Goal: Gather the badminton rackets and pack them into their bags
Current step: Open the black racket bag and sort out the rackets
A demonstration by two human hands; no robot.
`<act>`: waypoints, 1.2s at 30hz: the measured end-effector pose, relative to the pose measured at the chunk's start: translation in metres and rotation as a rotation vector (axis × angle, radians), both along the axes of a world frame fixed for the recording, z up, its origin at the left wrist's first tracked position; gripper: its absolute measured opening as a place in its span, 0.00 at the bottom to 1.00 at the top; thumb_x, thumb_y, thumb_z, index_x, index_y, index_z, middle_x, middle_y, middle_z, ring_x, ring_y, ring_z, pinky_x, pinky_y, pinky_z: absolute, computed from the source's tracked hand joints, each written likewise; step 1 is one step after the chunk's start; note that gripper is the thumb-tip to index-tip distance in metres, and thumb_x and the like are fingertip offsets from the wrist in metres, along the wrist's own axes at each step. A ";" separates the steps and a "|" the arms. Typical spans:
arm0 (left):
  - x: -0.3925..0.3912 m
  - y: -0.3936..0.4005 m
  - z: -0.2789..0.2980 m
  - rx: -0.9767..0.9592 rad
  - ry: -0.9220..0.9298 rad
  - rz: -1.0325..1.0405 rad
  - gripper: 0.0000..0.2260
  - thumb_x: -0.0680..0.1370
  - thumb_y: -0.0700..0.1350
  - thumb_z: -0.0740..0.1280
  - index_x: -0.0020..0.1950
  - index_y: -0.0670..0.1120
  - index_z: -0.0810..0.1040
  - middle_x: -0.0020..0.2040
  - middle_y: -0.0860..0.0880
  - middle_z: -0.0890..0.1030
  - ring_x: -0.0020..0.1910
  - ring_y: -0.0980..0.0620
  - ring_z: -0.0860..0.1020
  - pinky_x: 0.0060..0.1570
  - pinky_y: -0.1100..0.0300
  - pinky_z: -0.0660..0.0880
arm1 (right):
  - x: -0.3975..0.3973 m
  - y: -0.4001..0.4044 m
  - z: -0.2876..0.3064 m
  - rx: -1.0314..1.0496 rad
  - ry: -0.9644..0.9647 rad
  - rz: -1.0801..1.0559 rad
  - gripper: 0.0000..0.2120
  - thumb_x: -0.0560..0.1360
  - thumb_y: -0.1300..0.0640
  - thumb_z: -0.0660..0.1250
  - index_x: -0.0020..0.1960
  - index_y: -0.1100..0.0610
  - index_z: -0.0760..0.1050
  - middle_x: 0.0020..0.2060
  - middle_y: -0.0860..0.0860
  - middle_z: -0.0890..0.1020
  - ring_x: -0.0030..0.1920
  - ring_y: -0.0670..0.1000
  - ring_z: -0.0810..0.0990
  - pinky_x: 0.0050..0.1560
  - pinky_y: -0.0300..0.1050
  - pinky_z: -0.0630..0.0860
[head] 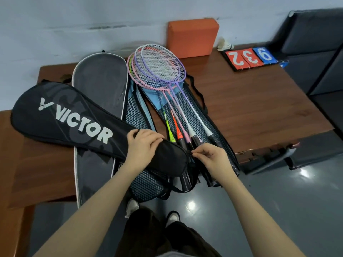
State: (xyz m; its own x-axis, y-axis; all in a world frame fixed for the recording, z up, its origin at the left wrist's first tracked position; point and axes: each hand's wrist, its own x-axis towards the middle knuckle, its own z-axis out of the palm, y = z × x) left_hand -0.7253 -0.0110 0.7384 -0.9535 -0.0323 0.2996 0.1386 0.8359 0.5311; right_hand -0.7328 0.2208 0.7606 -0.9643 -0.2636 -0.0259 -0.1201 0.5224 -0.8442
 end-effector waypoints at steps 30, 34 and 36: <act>0.052 -0.091 -0.031 0.244 -0.500 0.689 0.33 0.72 0.54 0.68 0.72 0.43 0.60 0.67 0.37 0.62 0.65 0.37 0.65 0.64 0.44 0.64 | -0.066 -0.180 -0.029 0.528 0.068 0.555 0.25 0.77 0.49 0.62 0.72 0.45 0.59 0.57 0.49 0.77 0.57 0.52 0.76 0.50 0.49 0.74; 0.059 -0.094 -0.035 0.359 -0.469 0.760 0.36 0.70 0.54 0.71 0.73 0.44 0.58 0.71 0.37 0.56 0.69 0.37 0.60 0.67 0.44 0.61 | -0.058 -0.179 -0.016 0.461 -0.043 0.684 0.29 0.75 0.50 0.66 0.72 0.40 0.57 0.34 0.40 0.71 0.36 0.41 0.72 0.39 0.40 0.67; 0.064 -0.097 -0.037 0.461 -0.424 0.770 0.39 0.69 0.53 0.73 0.73 0.46 0.57 0.73 0.39 0.53 0.71 0.39 0.58 0.69 0.46 0.60 | -0.049 -0.180 -0.016 0.435 -0.030 0.680 0.30 0.74 0.51 0.67 0.71 0.39 0.57 0.32 0.44 0.73 0.33 0.43 0.73 0.36 0.41 0.67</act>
